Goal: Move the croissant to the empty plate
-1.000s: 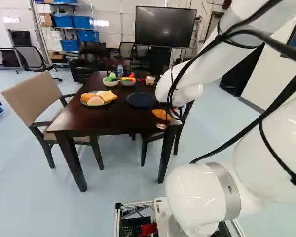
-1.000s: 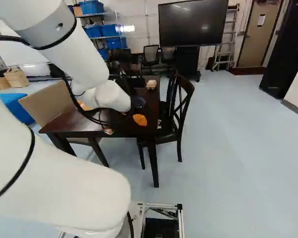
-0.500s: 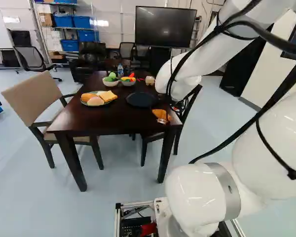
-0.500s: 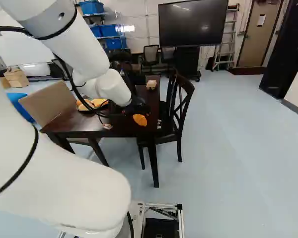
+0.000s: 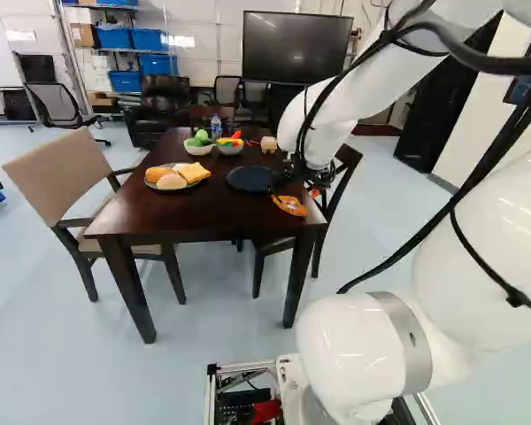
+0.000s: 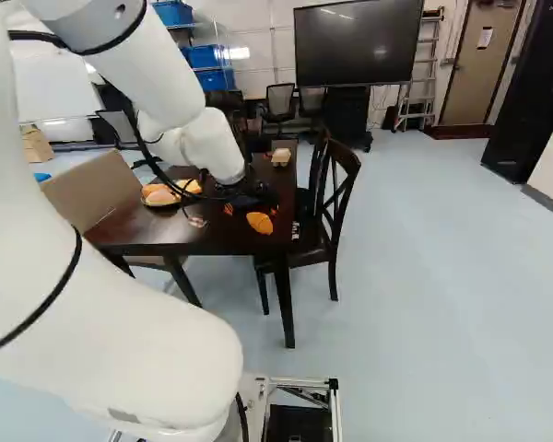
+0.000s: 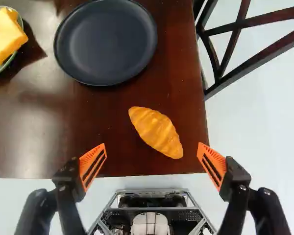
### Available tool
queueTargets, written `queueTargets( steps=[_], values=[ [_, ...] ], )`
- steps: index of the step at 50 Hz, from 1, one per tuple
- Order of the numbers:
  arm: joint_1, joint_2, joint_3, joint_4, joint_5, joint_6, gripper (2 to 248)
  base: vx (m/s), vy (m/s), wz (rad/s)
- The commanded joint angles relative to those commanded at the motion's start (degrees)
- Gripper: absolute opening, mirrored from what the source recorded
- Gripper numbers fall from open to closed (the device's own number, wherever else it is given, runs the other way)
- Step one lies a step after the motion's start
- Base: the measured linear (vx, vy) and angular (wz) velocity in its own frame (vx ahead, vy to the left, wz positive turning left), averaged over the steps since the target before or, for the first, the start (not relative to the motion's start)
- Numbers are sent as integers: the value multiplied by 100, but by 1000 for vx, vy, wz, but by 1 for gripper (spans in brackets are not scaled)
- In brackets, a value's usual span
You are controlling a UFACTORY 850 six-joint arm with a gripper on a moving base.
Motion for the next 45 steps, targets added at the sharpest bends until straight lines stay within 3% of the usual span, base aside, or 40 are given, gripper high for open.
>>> queueTargets(
  steps=[36,45],
  values=[
    [11,-483,-944,0,-1533,0,247,0,0,0],
    [12,-616,-1072,0,-1628,-334,247,0,0,0]
  ],
)
